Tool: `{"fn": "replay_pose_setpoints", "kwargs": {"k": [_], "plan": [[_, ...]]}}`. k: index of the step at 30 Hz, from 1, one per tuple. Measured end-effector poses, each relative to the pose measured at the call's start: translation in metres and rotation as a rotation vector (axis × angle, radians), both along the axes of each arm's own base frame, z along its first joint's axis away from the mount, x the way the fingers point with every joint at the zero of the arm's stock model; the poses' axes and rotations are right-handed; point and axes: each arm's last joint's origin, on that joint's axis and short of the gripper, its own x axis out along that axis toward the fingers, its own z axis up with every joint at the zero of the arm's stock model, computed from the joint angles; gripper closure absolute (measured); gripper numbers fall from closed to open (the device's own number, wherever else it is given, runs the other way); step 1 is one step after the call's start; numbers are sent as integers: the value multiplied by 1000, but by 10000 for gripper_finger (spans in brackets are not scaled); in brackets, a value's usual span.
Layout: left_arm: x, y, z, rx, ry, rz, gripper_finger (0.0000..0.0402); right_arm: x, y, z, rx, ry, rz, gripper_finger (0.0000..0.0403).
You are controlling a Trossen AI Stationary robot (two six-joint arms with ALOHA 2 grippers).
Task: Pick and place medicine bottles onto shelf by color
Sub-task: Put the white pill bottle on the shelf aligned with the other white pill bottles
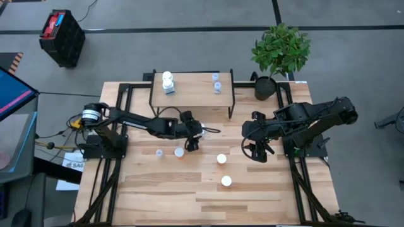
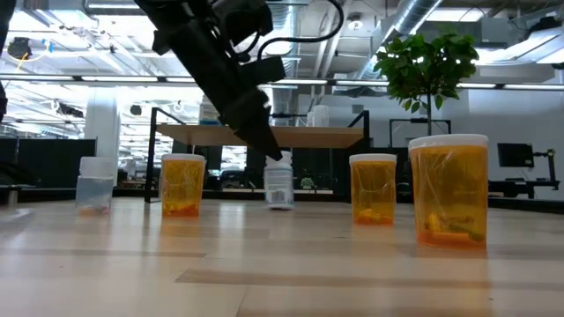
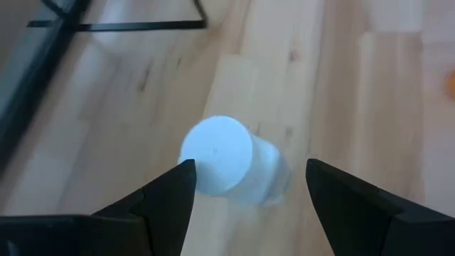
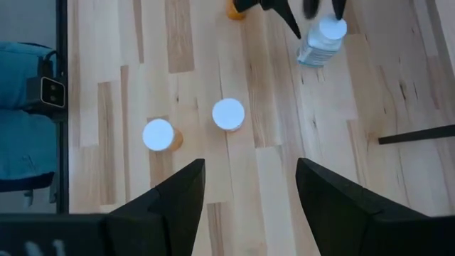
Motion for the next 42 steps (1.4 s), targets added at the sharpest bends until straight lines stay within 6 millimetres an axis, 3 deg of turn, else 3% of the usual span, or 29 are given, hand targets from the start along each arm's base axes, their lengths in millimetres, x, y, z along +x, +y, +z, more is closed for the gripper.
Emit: {"fn": "replay_pose_setpoints", "kwargs": {"k": [7,16,19,23,29,34,42], "plan": [[1,-14,5,13,-17,-23,148,0,0,0,-1,3,1,159],[0,-12,7,48,-84,186,148,0,0,0,-1,3,1,159],[1,-12,9,35,-89,178,148,0,0,0,-1,3,1,159],[0,-14,15,39,8,143,148,0,0,0,-1,3,1,159],[-16,-11,23,65,218,271,148,0,1,0,-1,3,4,159],[-19,-5,4,94,288,331,148,0,1,0,-2,3,4,159],[-4,-4,-26,139,259,387,148,0,1,0,-1,2,4,159]]}}
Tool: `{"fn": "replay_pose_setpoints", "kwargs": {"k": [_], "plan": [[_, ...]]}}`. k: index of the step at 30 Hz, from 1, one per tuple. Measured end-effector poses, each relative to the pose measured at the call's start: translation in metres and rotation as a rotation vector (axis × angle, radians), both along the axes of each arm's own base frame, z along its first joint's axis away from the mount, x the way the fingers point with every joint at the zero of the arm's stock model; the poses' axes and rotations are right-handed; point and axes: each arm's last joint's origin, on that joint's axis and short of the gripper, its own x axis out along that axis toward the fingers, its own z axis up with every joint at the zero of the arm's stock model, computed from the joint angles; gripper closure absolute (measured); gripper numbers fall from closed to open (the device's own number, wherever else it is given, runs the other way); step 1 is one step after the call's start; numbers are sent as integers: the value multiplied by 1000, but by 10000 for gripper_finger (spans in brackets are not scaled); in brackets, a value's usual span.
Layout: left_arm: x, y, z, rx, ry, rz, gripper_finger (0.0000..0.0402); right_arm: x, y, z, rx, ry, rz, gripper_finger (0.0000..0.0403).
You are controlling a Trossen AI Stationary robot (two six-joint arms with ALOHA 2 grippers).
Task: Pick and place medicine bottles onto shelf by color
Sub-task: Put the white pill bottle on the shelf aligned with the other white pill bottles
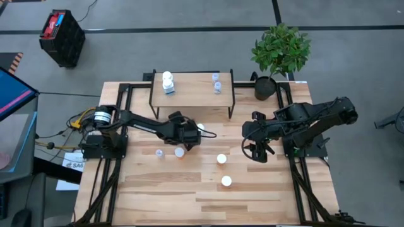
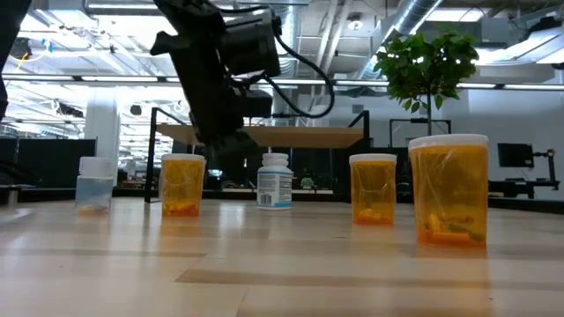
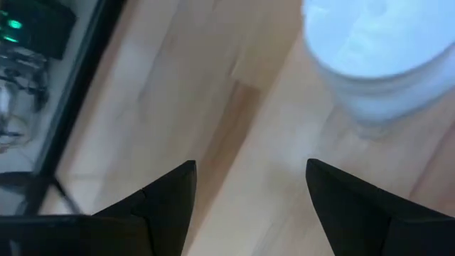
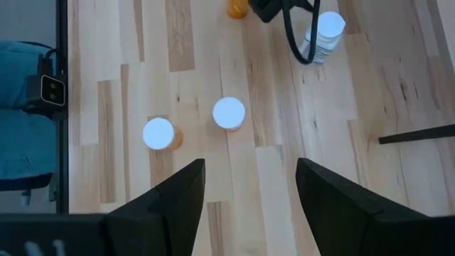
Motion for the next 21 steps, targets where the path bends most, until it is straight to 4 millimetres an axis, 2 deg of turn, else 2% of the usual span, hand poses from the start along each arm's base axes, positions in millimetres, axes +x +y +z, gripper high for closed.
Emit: {"fn": "replay_pose_setpoints", "kwargs": {"k": [4,7,18,21], "plan": [[9,-2,4,-37,-84,-46,148,0,0,0,0,0,0,159],[16,-3,12,-23,-138,-85,148,0,0,0,0,0,0,159],[43,-11,35,-136,-359,-247,148,0,0,0,2,-4,-1,159],[45,-15,43,-118,-330,-285,148,0,0,0,2,-5,-1,159]]}}
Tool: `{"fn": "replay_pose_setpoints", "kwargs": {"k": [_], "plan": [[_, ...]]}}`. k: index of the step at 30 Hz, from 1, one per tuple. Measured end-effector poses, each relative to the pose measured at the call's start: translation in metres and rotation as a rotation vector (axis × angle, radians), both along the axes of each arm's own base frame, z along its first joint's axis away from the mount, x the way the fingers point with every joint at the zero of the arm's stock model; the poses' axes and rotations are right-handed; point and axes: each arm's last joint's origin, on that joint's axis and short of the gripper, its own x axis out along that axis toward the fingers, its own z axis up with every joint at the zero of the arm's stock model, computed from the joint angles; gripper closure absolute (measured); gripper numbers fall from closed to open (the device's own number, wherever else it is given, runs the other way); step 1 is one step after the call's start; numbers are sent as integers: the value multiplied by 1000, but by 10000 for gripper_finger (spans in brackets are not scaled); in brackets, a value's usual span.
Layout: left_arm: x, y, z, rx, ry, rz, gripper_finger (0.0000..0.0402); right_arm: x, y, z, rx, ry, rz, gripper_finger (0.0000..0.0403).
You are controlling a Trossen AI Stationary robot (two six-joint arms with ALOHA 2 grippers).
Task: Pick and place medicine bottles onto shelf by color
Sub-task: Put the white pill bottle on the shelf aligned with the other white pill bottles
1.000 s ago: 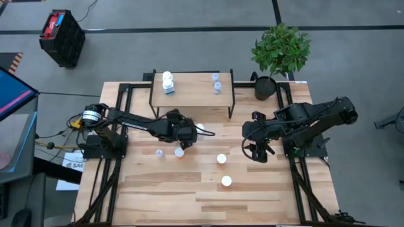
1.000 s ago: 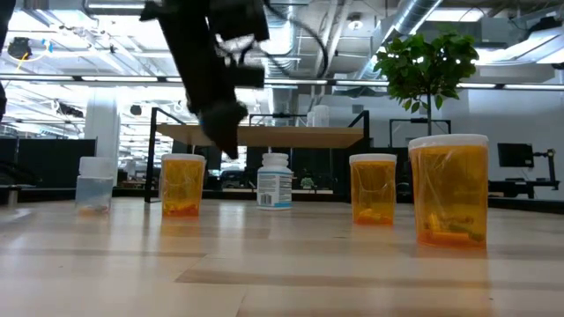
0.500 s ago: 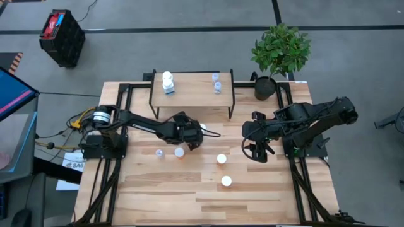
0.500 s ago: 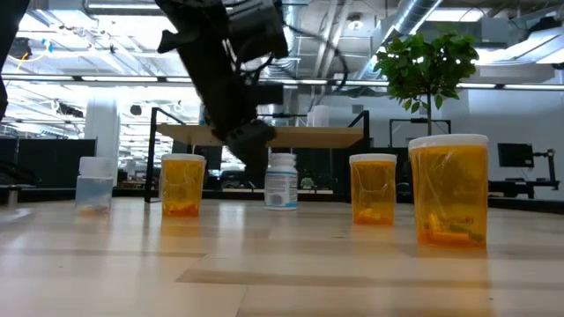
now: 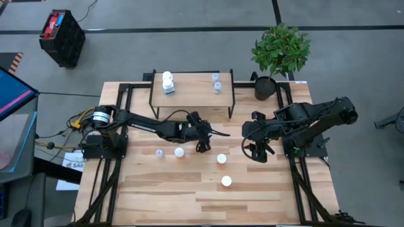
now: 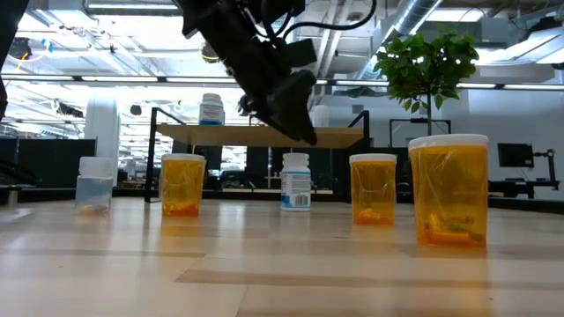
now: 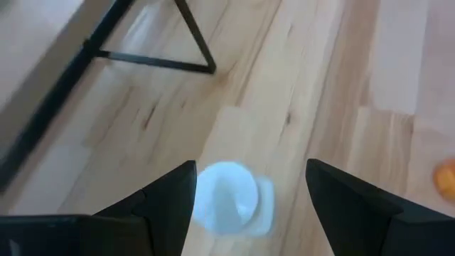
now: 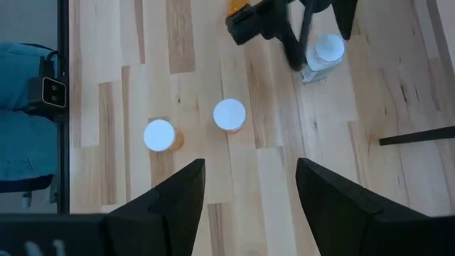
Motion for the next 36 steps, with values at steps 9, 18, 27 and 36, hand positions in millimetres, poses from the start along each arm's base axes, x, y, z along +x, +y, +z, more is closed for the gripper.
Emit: {"fn": "replay_pose_setpoints", "kwargs": {"k": [9,18,27,36], "plan": [[-28,-8,-11,49,326,90,148,0,0,0,-2,4,0,159],[0,-4,-57,158,273,85,148,0,0,0,-1,3,0,159],[28,-4,-32,210,162,41,148,0,0,0,0,0,0,159],[37,-10,-10,173,222,-157,148,0,0,0,1,-2,0,159]]}}
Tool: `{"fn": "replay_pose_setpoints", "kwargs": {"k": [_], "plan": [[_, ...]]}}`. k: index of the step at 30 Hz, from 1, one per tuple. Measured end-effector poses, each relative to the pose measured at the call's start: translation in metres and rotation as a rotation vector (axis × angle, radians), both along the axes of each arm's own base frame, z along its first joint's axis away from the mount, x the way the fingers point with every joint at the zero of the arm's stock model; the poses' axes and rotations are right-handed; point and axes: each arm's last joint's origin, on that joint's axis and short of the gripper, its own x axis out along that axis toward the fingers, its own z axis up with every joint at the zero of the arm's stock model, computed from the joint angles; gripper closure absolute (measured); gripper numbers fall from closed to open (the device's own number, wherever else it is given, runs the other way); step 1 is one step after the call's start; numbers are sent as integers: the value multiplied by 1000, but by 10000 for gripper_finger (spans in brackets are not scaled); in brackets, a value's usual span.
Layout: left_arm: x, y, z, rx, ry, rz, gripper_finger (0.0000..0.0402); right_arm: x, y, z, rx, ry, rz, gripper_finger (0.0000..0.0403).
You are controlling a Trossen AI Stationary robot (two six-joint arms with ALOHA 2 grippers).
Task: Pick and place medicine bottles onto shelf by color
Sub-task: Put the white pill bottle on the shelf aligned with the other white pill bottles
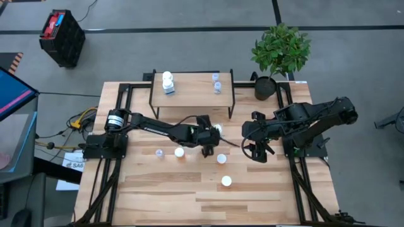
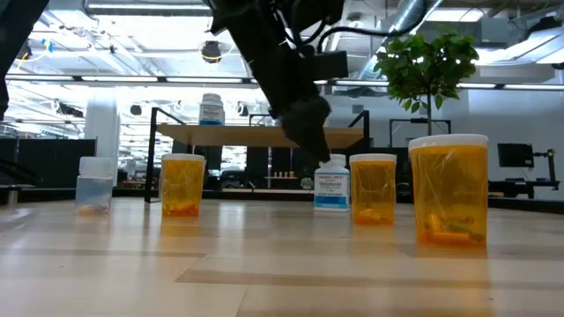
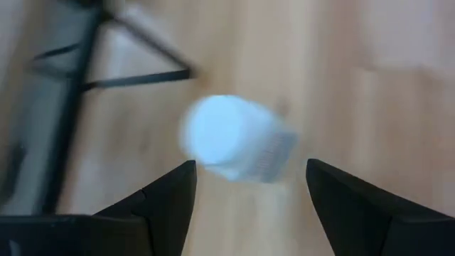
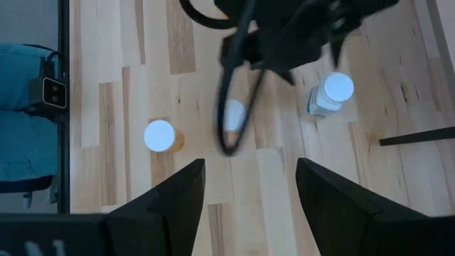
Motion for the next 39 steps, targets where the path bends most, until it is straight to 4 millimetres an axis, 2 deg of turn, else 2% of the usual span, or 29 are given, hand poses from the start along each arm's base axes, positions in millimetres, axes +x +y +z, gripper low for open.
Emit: {"fn": "replay_pose_setpoints", "kwargs": {"k": [5,8,11,15,20,26,33,39], "plan": [[-4,2,-4,-42,139,-218,148,0,0,0,0,0,0,159],[-6,7,-4,-5,180,-246,148,0,0,0,0,2,0,159],[-10,12,5,23,190,-232,148,-1,0,-1,-1,11,1,159],[-16,18,24,28,160,-241,148,-3,-1,-2,-7,32,2,159],[-18,28,40,-31,99,-348,148,-3,-1,-2,-8,34,2,159],[-18,49,41,-164,65,-413,148,-3,-1,-2,-9,39,2,159],[-13,63,41,-228,-10,-441,148,-5,-1,-3,-14,57,2,159],[-6,70,44,-186,-81,-456,148,-6,-2,-3,-17,68,2,159]]}}
